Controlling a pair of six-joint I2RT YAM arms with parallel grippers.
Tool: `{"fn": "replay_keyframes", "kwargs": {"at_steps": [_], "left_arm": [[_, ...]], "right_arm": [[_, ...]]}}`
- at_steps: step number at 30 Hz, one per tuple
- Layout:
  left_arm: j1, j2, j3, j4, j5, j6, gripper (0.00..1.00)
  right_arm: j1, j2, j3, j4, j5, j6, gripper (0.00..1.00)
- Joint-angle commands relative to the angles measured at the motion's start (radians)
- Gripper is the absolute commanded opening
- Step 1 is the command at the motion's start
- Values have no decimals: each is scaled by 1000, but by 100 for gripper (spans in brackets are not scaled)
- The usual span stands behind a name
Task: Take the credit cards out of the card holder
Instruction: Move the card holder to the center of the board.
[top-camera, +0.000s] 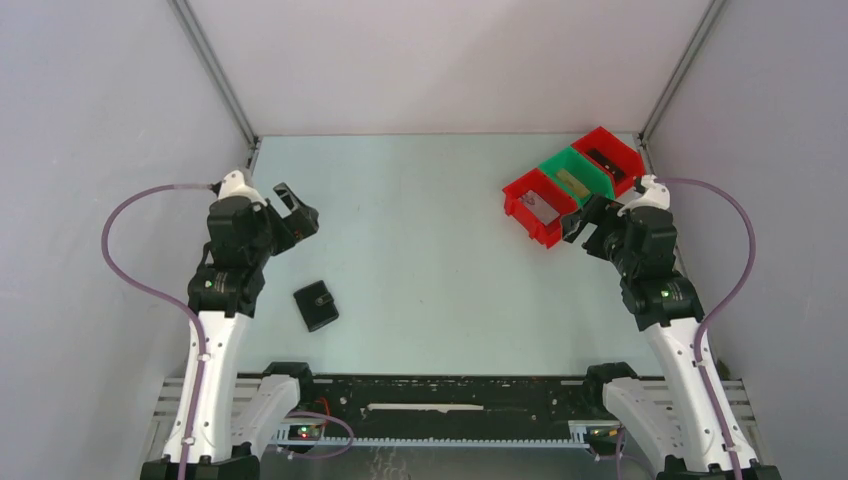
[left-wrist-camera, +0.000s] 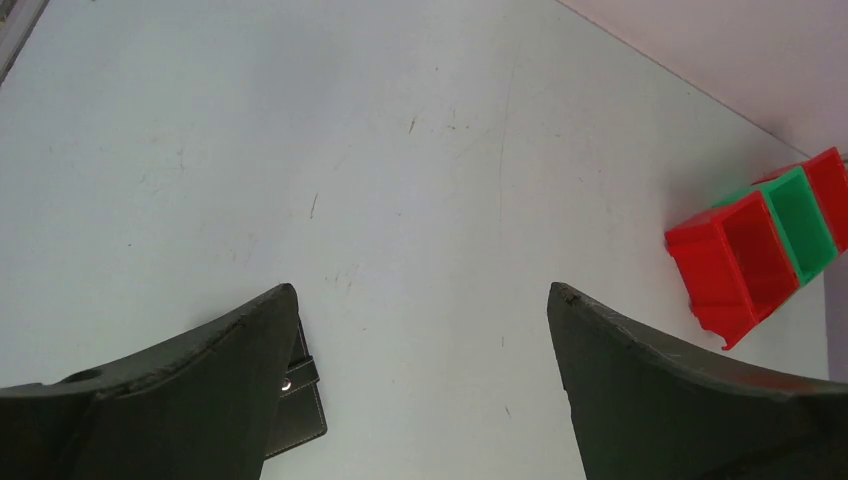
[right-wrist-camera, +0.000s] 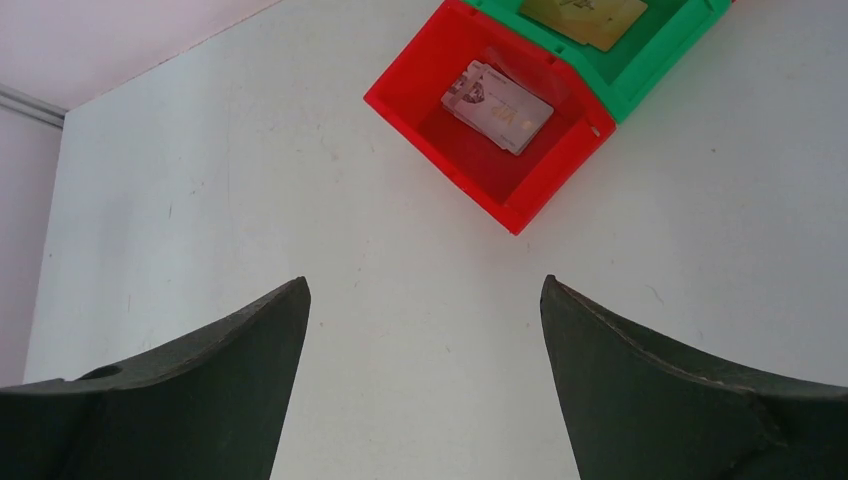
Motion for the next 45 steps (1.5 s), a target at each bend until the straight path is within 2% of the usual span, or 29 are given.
{"fn": "replay_keyframes", "kwargs": {"at_steps": [1,21,30,35,39,45], "left_arm": [[7,-26,-27,29,-16,-10,100],[7,24,-8,-64,-157,13,100],[5,196,-15,-210,-210,-45,98],[-56,254,-60,-221,-261,-104,96],[-80,324,-77,-226,-247,-159,91],[-100,441,-139,-212,-226,-275,78]], "right_arm": [[6,0,37,18,8,-9,95],[54,29,36,20,32,14,94],[86,31,37,9,59,34,94],[134,29,37,-4,95,46,94],[166,40,37,-10,114,51,94],[191,51,37,-4,122,67,94]]}}
